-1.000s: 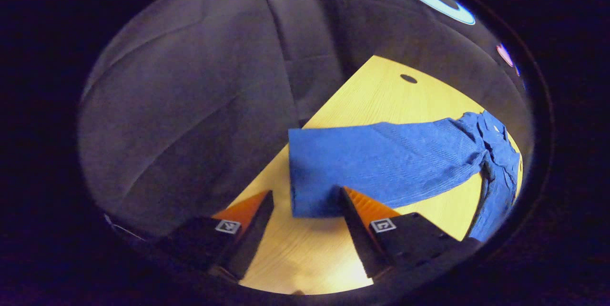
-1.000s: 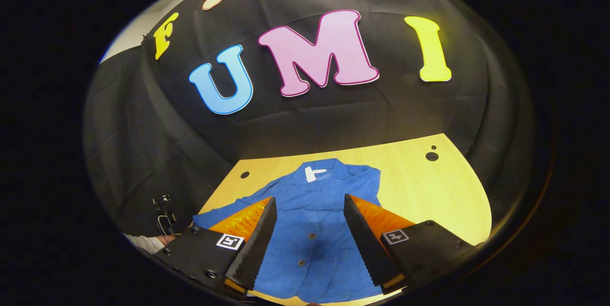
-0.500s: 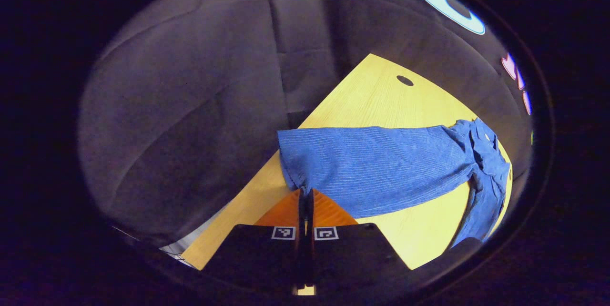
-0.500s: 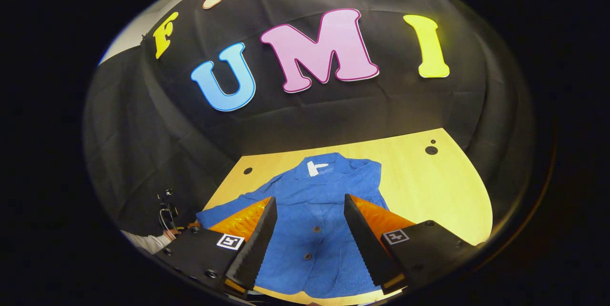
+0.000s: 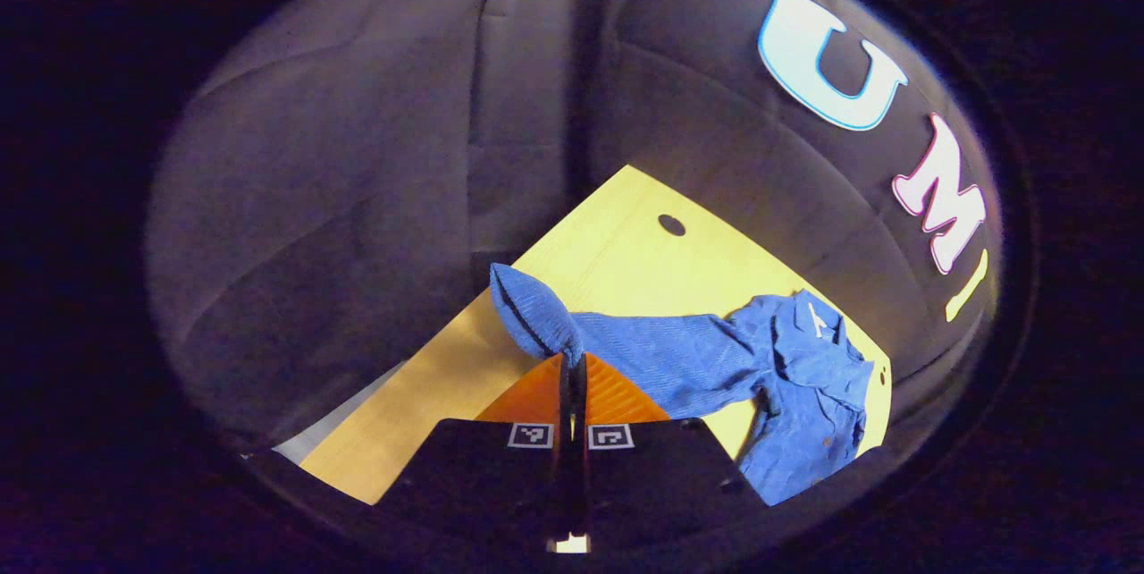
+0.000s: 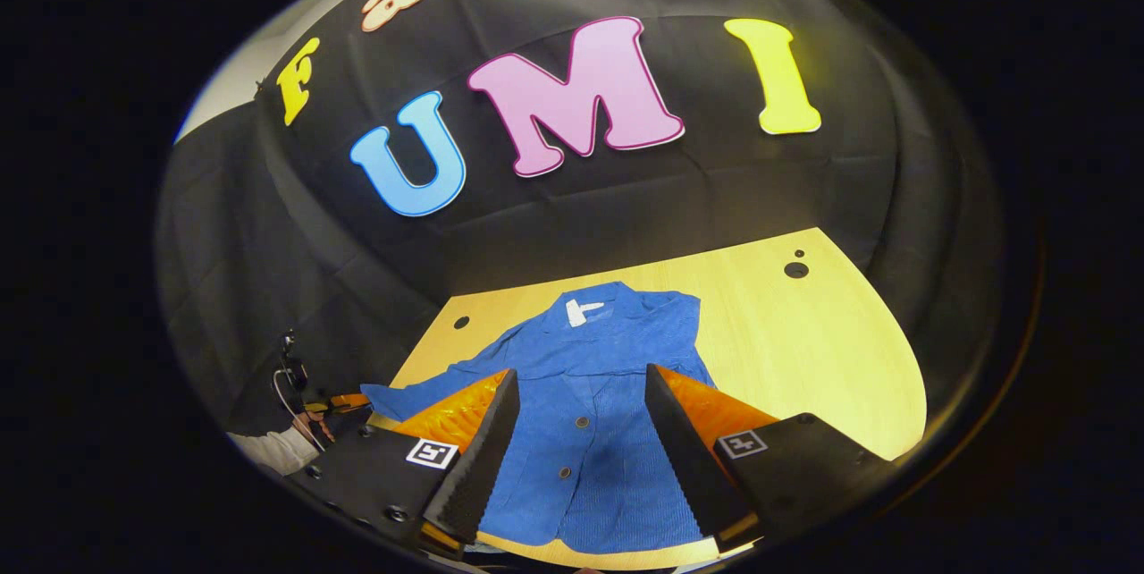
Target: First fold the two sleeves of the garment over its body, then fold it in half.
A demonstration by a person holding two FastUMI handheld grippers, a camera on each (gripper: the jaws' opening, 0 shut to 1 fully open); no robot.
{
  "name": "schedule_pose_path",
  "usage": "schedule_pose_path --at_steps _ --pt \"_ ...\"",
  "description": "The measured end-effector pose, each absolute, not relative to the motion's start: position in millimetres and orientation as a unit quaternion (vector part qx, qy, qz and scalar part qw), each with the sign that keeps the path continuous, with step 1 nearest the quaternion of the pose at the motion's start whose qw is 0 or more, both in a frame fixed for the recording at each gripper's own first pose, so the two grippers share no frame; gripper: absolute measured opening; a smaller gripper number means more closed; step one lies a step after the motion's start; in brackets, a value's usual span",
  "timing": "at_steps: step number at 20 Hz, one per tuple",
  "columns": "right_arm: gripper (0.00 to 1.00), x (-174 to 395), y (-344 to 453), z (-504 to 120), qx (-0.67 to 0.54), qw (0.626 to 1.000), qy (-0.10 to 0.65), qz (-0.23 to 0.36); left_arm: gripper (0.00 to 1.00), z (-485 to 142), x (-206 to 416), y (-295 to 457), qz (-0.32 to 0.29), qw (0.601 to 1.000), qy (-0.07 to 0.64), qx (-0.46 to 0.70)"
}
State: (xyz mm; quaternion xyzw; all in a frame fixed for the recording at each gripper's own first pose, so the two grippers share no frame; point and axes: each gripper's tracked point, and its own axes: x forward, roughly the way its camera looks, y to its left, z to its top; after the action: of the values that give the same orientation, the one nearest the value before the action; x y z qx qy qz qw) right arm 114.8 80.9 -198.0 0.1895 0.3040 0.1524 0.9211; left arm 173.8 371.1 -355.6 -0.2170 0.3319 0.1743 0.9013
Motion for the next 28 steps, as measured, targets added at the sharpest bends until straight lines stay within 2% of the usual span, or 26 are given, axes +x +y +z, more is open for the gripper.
schedule_pose_path --at_steps 6,10,17,21,25,27,28 --pt "0.90 119 33 -201 0.198 0.921 0.300 0.151 0.00 -272 256 235 0.067 0.943 0.286 -0.154" --pt "0.90 111 -10 -213 0.190 0.922 0.305 0.143 0.00 -253 320 121 0.002 0.951 0.282 -0.128" --pt "0.90 97 -62 -265 0.196 0.906 0.347 0.144 0.00 -290 409 -80 -0.100 0.930 0.323 -0.145" --pt "0.90 101 -76 -289 0.199 0.899 0.363 0.140 0.00 -362 425 -132 -0.124 0.904 0.402 -0.079" --pt "0.90 105 -73 -305 0.205 0.891 0.377 0.148 0.00 -409 423 -151 -0.144 0.872 0.459 -0.089" --pt "0.90 104 -73 -309 0.206 0.886 0.385 0.155 0.05 -411 421 -163 -0.176 0.857 0.467 -0.131" --pt "0.90 103 -74 -311 0.203 0.886 0.386 0.157 0.13 -407 418 -169 -0.198 0.850 0.463 -0.154"
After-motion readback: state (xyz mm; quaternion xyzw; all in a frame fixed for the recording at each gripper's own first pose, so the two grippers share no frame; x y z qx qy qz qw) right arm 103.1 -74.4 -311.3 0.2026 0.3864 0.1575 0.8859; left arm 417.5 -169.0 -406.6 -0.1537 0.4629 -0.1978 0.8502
